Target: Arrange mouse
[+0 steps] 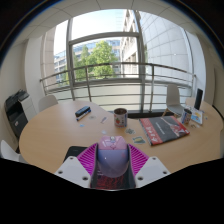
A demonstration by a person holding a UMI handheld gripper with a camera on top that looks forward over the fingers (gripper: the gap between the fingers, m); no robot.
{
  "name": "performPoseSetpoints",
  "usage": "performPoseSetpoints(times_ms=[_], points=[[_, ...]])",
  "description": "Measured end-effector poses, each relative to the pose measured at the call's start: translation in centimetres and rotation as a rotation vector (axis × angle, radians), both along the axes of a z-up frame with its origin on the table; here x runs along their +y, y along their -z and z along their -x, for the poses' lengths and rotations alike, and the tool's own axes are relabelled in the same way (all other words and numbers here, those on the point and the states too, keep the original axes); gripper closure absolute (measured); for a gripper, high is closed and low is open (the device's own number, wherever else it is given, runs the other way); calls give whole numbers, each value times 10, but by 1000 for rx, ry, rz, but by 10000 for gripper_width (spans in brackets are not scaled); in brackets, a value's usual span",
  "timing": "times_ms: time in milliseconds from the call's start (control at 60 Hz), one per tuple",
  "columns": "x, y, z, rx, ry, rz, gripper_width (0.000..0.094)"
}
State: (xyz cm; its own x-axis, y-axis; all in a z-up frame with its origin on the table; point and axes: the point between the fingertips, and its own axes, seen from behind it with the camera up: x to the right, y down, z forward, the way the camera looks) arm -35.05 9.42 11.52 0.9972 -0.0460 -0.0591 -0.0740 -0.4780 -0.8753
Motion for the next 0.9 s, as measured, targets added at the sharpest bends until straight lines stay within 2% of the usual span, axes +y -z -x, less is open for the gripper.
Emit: performPoseSetpoints(times_ms=[100, 167, 283, 317, 383, 417, 483, 617, 767, 900], points=[[-2, 75, 29, -23, -1, 142, 494], [-4, 107, 45, -3, -4, 179, 441], [-6, 130, 47, -23, -5, 222, 355], [-7, 127, 47, -33, -8, 213, 293], [-12, 111, 47, -53, -14, 203, 76], [-15, 102, 47, -61, -13, 190, 112], [-27, 79, 46, -76, -7, 166, 77], [-63, 29, 47, -88, 3, 144, 94], [-122, -23, 52, -88, 13, 112, 92], [-182, -47, 56, -94, 21, 103, 93]])
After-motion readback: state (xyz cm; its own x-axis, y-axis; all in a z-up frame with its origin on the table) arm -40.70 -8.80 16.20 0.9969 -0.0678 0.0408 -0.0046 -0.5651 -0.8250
